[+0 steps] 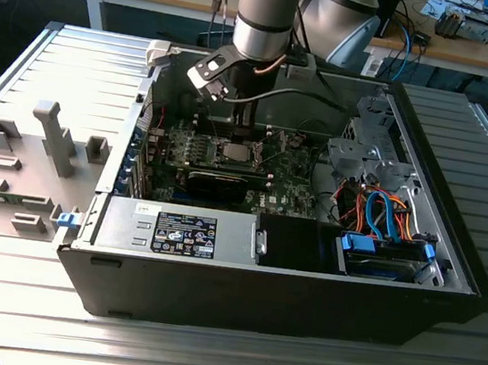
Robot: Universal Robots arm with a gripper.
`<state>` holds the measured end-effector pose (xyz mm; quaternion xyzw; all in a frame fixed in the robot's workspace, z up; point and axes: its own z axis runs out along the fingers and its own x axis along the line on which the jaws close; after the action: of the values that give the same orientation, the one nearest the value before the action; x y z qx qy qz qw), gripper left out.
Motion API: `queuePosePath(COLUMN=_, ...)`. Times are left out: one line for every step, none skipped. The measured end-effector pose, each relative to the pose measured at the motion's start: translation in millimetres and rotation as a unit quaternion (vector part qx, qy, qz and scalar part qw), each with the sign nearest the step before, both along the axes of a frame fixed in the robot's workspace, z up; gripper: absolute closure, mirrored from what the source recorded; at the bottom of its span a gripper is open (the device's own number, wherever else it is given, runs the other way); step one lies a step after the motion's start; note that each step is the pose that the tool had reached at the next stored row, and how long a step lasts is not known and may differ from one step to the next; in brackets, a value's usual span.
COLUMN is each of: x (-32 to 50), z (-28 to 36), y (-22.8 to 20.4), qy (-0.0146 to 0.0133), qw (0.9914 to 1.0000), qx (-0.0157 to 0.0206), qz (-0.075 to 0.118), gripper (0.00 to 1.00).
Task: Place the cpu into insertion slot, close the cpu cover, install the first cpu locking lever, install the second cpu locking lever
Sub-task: 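Place the cpu into insertion slot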
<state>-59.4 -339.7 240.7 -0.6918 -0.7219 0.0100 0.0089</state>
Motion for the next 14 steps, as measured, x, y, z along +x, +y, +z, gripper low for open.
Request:
queuePosePath(x=0.3, z=2.5, y=0.0, qy=0.0000, qw=1.00000, qx=0.0000, qz=0.000, gripper=0.89)
queuePosePath(x=0.4, z=5.4, y=0.0, qy=0.0000, qw=1.00000, qx=-0.0001, qz=0.000, gripper=0.89)
queuePosePath(x=0.6, z=8.9, y=0.0, qy=0.0000, qw=1.00000, qx=0.0000, qz=0.000, gripper=0.89)
queuePosePath(x=0.7, z=11.4, y=0.0, qy=0.0000, qw=1.00000, qx=0.0000, qz=0.000, gripper=0.89)
queuePosePath(x=0.7, z=14.2, y=0.0, qy=0.0000, qw=1.00000, qx=0.0000, qz=0.000, gripper=0.89)
queuePosePath(x=0.8, z=18.9, y=0.0, qy=0.0000, qw=1.00000, qx=-0.0001, qz=0.000, gripper=0.89)
queuePosePath(x=0.8, z=22.0, y=0.0, qy=0.0000, qw=1.00000, qx=0.0000, qz=0.000, gripper=0.89)
queuePosePath(x=0.8, z=23.9, y=0.0, qy=0.0000, qw=1.00000, qx=-0.0001, qz=0.000, gripper=0.89)
queuePosePath(x=0.8, z=26.8, y=0.0, qy=0.0000, qw=1.00000, qx=0.0000, qz=0.000, gripper=0.89)
queuePosePath(x=0.8, z=29.7, y=0.0, qy=0.0000, qw=1.00000, qx=-0.0001, qz=0.000, gripper=0.89)
queuePosePath(x=0.8, z=31.1, y=0.0, qy=0.0000, qw=1.00000, qx=-0.0001, qz=0.000, gripper=0.89)
queuePosePath(x=0.8, z=32.6, y=0.0, qy=0.0000, qw=1.00000, qx=-0.0001, qz=0.000, gripper=0.89)
queuePosePath(x=0.8, z=34.8, y=0.0, qy=0.0000, qw=1.00000, qx=0.0000, qz=0.000, gripper=0.89)
queuePosePath(x=0.8, z=36.9, y=0.0, qy=0.0000, qw=1.00000, qx=-0.0001, qz=0.000, gripper=0.89)
